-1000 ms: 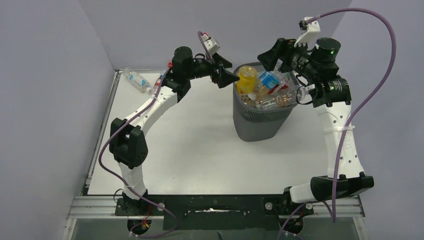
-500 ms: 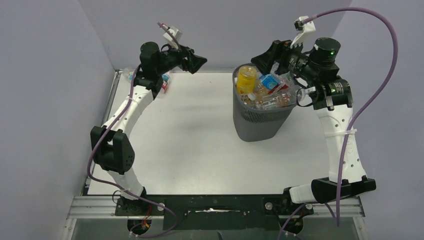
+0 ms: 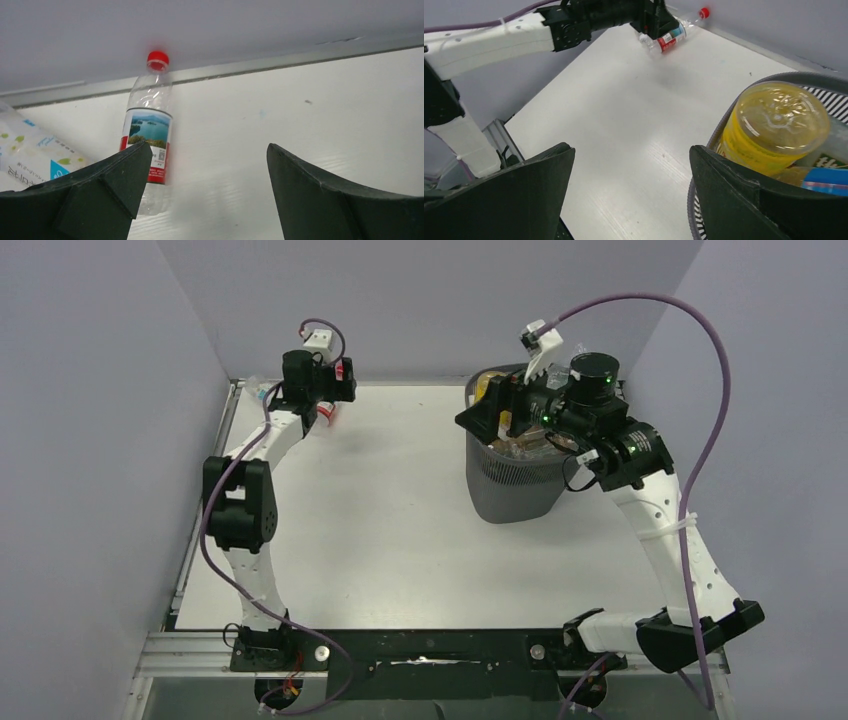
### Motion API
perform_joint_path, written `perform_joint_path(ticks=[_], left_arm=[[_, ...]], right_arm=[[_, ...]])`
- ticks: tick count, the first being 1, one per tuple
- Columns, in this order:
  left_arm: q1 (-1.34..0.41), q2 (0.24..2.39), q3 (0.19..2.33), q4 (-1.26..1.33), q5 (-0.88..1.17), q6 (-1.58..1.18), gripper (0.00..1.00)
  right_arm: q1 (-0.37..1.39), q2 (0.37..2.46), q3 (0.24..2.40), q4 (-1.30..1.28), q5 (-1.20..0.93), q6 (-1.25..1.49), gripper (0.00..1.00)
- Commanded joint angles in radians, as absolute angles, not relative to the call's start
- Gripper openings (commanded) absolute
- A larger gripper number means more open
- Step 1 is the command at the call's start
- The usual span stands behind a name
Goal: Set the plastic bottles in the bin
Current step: Pick up the plastic bottle at the center of the board.
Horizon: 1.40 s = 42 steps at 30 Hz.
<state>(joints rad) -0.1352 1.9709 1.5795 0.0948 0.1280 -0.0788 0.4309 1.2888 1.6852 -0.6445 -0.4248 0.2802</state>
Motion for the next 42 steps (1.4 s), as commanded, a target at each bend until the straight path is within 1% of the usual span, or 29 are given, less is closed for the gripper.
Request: perform_joint_path(ticks=[1,5,15,17,21,23,25,27,30,31,32,34,38,40,42], left_arm=[[-0.124,2.064,1.689,0.093,-0.034,-0.003,0.86],[-0.105,2.129,1.724,0.099,-0.107,0.012,0.86],[-0.061,2.242,1.742,0.122,-0.048,-0.023,0.86],[-0.061,2.284,1.783,0.106,-0.033,-0.029,0.86],[-0.061,2.386,1.93,0.006,-0.005,-0.031,0.86],[-0.063,2.411,1.956,-0.016,0.005,-0.039,0.84],[-0.063,2.421,1.957,-0.021,0.025,-0.055,0.77],[-0.063,2.431,1.961,-0.035,0.044,-0.08,0.65],[-0.06,2.441,1.973,-0.068,0.083,-0.115,0.44],[-0.06,2.437,1.971,-0.075,0.096,-0.129,0.38],[-0.059,2.428,1.962,-0.074,0.112,-0.145,0.35],[-0.06,2.388,1.932,-0.058,0.149,-0.189,0.32],[-0.058,2.247,1.8,0.063,0.262,-0.318,0.31],[-0.058,2.153,1.711,0.134,0.319,-0.4,0.31],[-0.057,2.039,1.569,0.255,0.372,-0.515,0.31]], right_arm=[[0.492,1.285,1.648,-0.579,-0.39,0.279,0.89],[0.553,1.302,1.604,-0.551,-0.373,0.285,0.89],[0.632,1.325,1.506,-0.497,-0.366,0.299,0.89],[0.644,1.328,1.493,-0.495,-0.361,0.302,0.89],[0.661,1.326,1.478,-0.497,-0.346,0.306,0.89],[0.665,1.323,1.469,-0.497,-0.342,0.308,0.89],[0.67,1.318,1.458,-0.497,-0.337,0.309,0.89],[0.673,1.315,1.447,-0.497,-0.335,0.311,0.89],[0.679,1.307,1.434,-0.504,-0.329,0.314,0.89],[0.681,1.302,1.43,-0.506,-0.324,0.315,0.89],[0.685,1.298,1.426,-0.508,-0.32,0.316,0.89],[0.691,1.289,1.423,-0.516,-0.307,0.318,0.88],[0.71,1.259,1.42,-0.528,-0.274,0.333,0.88],[0.72,1.245,1.423,-0.528,-0.259,0.346,0.88],[0.735,1.226,1.417,-0.516,-0.237,0.365,0.88]])
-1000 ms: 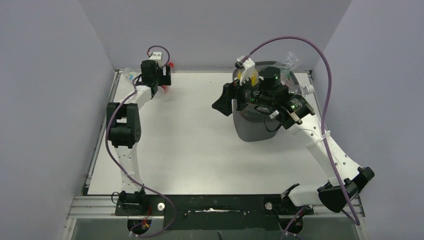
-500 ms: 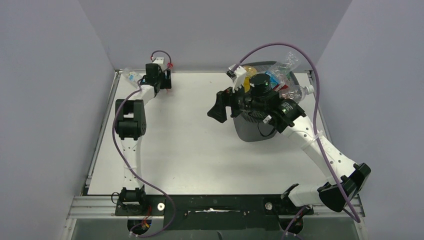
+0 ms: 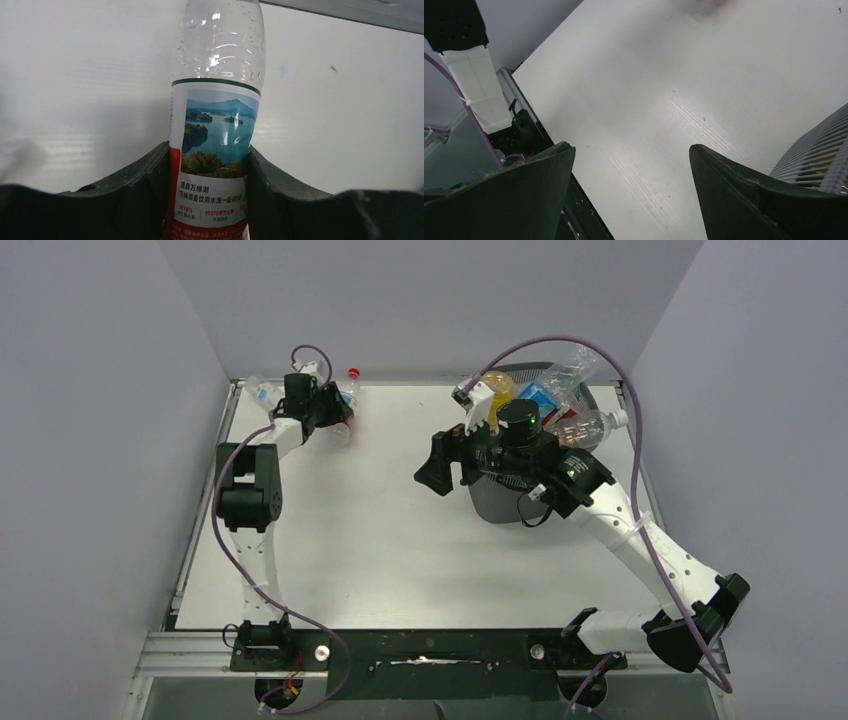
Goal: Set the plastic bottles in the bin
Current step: Pick up the plastic bottle at the center of the board.
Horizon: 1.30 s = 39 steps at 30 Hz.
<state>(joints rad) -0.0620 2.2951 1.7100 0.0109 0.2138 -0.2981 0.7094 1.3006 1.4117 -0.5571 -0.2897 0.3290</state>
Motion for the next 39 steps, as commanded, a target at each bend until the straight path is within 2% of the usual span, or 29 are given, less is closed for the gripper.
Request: perform_joint_path(ticks=[1,4,8,12,14,16,20,24,31,39], left_arm=[[-0.056,1.982,1.508,0.321,0.402,-0.584,0.32],[-0.055,1.829,1.318,0.541,0.495,-0.837,0.33],[-0.055,1.679,1.056,1.014,0.564,-1.244,0.37],[-0.104,1.621,0.851,1.389,0.461,-1.591,0.42],[-0.144,1.627,0.804,1.523,0.39,-1.708,0.43],[-0.19,1.65,0.789,1.625,0.343,-1.804,0.48],[-0.299,1.672,0.785,1.751,0.295,-1.892,0.45],[-0.394,1.629,0.763,1.745,0.291,-1.834,0.44],[-0.456,1.568,0.881,1.564,0.563,-1.651,0.39],[-0.535,1.449,1.035,1.103,0.721,-1.3,0.38]], right_arm=[[0.741,1.215,1.41,-0.505,-0.221,0.376,0.88],[0.768,1.188,1.384,-0.484,-0.181,0.397,0.88],[0.82,1.163,1.368,-0.482,-0.101,0.387,0.88],[0.85,1.114,1.325,-0.444,-0.044,0.383,0.88],[0.863,1.086,1.291,-0.402,-0.034,0.387,0.88],[0.873,1.06,1.26,-0.364,-0.033,0.384,0.89],[0.875,1.026,1.25,-0.337,-0.011,0.36,0.89],[0.87,1.033,1.314,-0.348,0.032,0.341,0.9],[0.766,1.097,1.488,-0.435,0.015,0.375,0.91],[0.623,1.101,1.648,-0.495,-0.087,0.364,0.97]])
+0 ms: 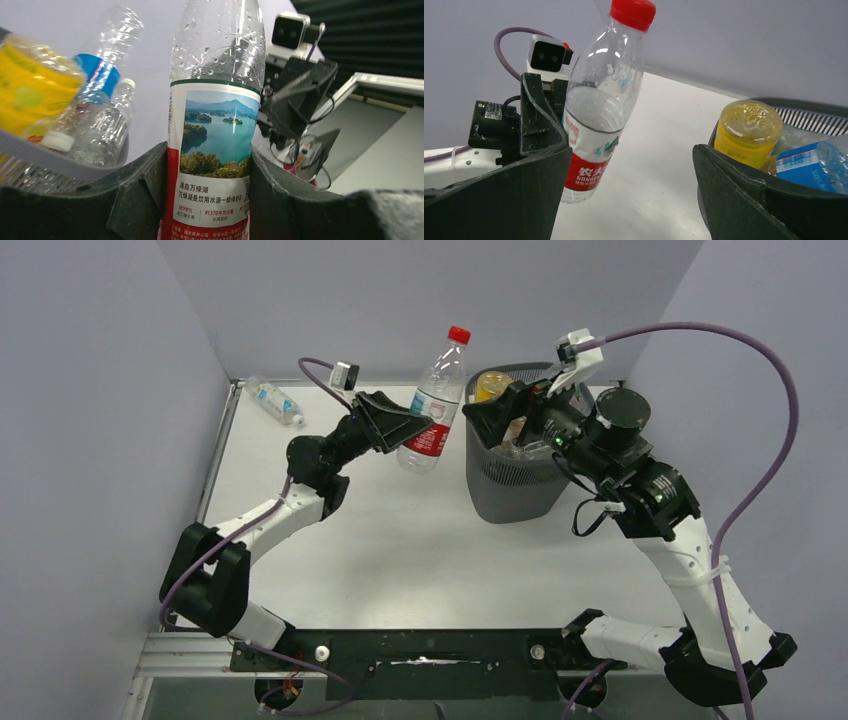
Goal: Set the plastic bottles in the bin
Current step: Pick up the plastic bottle at the center of the board.
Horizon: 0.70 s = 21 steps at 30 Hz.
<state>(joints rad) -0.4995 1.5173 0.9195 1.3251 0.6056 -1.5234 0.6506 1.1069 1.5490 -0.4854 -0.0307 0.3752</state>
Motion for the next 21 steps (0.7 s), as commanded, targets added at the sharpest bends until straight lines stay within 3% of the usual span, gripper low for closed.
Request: perform_joint_path(ticks=[1,15,21], left_arm=[[-0.538,1.443,1.049,1.052,0.731,-1.268,0.37],[-0.586,1.357,1.276,0.279,0.75,-0.676,0.39],[-0.58,1.327,1.232,0.402,0.809,-0.722,0.39]], right_arm=[[0.623,1.103,1.672,-0.511,-0.081,0.354,0.97],[0.623,1.137,1.879,-0.666,-0.1,0.226,0.98],[0.623,1.146,1.913,-0.708,-0.046,0.225,0.98]])
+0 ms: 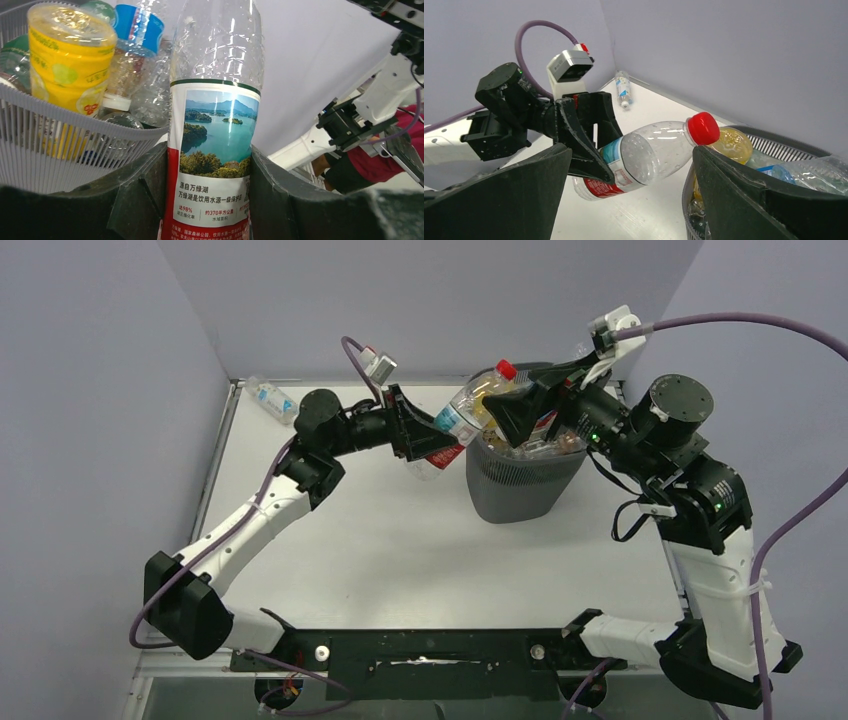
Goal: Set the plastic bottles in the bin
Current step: Pick up the plastic bottle at the center of the board.
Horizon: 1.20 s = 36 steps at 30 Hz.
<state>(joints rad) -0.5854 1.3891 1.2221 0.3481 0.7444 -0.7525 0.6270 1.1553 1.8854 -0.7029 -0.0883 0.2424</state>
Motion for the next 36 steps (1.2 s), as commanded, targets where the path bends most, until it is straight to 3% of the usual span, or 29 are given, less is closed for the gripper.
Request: perform_joint_path(ticks=[1,16,23,29,34,36], left_arm=[[-0.58,1.324,1.218,0.441,0.817,-0.739,0.39],[-0.58,1.322,1.082,1.052,0.954,-1.099,0.4],[-0.582,1.357,1.067,1.205,0.96,-1.199,0.4],[-0.583,1.374,1.064,1.208,0.957,-1.191,0.4],[-0.582,1.404,1.084,1.218,0.955,-1.19,0.4],[-0.581,1.413,1.09,1.226,0.958,-1.195,0.4]], right_arm=[[0.622,1.139,1.906,-0.699,-0.028,0.232,0.98],[0.619,1.134,1.848,-0.602,-0.07,0.298,0.98],[0.602,1.154,1.815,-0.513,-0.161,0.362,0.92],[0.588,1.176,1.796,-0.464,-0.246,0.401,0.79],[0.581,1.184,1.77,-0.443,-0.276,0.409,0.61],[0.579,1.185,1.767,-0.443,-0.278,0.409,0.48]])
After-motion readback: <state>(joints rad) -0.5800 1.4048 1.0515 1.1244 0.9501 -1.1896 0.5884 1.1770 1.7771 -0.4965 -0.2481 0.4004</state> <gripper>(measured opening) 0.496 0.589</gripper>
